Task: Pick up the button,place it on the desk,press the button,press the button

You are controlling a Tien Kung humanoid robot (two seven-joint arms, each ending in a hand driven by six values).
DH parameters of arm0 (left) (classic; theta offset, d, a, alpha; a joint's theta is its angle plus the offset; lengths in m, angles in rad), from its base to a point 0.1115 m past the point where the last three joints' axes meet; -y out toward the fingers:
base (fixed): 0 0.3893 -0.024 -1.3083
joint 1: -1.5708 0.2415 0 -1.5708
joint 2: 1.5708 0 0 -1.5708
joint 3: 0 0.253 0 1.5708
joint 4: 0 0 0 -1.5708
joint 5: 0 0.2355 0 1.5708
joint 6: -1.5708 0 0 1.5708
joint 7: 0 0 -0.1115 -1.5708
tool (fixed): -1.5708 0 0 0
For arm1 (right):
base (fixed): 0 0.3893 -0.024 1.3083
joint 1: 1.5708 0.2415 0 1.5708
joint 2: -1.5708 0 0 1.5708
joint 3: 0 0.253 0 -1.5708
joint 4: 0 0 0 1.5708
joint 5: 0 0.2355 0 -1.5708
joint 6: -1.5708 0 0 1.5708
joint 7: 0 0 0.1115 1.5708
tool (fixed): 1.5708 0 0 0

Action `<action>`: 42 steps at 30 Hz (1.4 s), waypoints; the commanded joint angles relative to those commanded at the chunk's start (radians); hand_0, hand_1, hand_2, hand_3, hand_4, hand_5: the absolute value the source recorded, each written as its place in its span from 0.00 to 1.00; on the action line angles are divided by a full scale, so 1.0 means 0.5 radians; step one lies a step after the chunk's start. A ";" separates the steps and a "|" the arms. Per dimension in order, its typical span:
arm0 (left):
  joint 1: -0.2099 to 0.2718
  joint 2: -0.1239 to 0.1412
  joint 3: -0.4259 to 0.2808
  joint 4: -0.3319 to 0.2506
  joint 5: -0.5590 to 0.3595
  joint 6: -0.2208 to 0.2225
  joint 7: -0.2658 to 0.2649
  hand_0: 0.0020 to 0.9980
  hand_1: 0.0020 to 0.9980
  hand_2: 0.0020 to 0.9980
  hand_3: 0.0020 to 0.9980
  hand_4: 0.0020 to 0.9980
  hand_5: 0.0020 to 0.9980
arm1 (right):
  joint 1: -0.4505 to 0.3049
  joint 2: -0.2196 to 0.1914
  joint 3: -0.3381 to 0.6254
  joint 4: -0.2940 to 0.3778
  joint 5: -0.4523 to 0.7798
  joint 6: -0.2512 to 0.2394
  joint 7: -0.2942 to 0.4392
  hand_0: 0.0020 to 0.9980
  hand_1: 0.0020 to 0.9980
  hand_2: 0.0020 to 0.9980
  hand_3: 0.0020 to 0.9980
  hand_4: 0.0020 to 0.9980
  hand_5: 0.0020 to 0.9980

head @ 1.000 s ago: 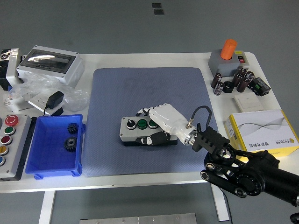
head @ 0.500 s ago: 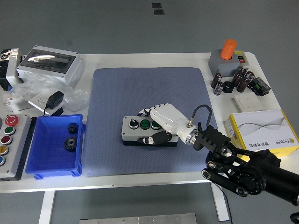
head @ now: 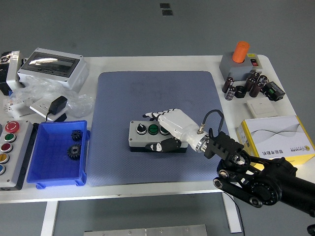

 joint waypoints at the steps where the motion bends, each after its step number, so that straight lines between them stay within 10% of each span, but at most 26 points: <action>1: 0.000 0.000 0.000 0.000 0.000 0.000 0.000 0.63 0.63 0.56 0.64 0.65 0.20 | -0.001 -0.001 0.002 0.006 0.002 0.009 -0.002 0.62 0.70 0.78 0.88 0.87 0.20; 16: -0.003 -0.004 -0.007 0.000 0.006 0.002 -0.001 0.63 0.63 0.55 0.63 0.63 0.20 | -0.022 -0.115 0.157 0.255 0.085 0.206 -0.021 0.66 0.72 0.87 1.00 0.88 0.21; 27: 0.011 -0.007 -0.011 0.000 -0.005 0.006 -0.001 0.63 0.63 0.56 0.64 0.64 0.20 | -0.186 -0.533 0.632 0.775 0.351 0.305 -0.022 0.68 0.75 0.94 1.00 0.90 0.25; 38: 0.014 0.001 -0.039 0.000 0.014 0.013 0.015 0.63 0.63 0.55 0.63 0.62 0.19 | -0.105 -0.936 0.735 1.222 0.513 1.020 -0.571 0.60 0.68 0.73 0.93 0.70 0.20; 39: 0.013 0.001 -0.041 0.000 0.015 0.013 0.017 0.63 0.63 0.55 0.63 0.61 0.19 | -0.090 -0.932 0.724 1.239 0.530 1.075 -0.615 0.27 0.47 0.43 0.80 0.48 0.12; 42: 0.011 0.001 -0.046 0.000 0.032 0.001 0.019 0.63 0.63 0.55 0.63 0.61 0.19 | -0.053 -0.912 0.686 1.239 0.510 1.222 -0.718 0.27 0.47 0.43 0.80 0.48 0.12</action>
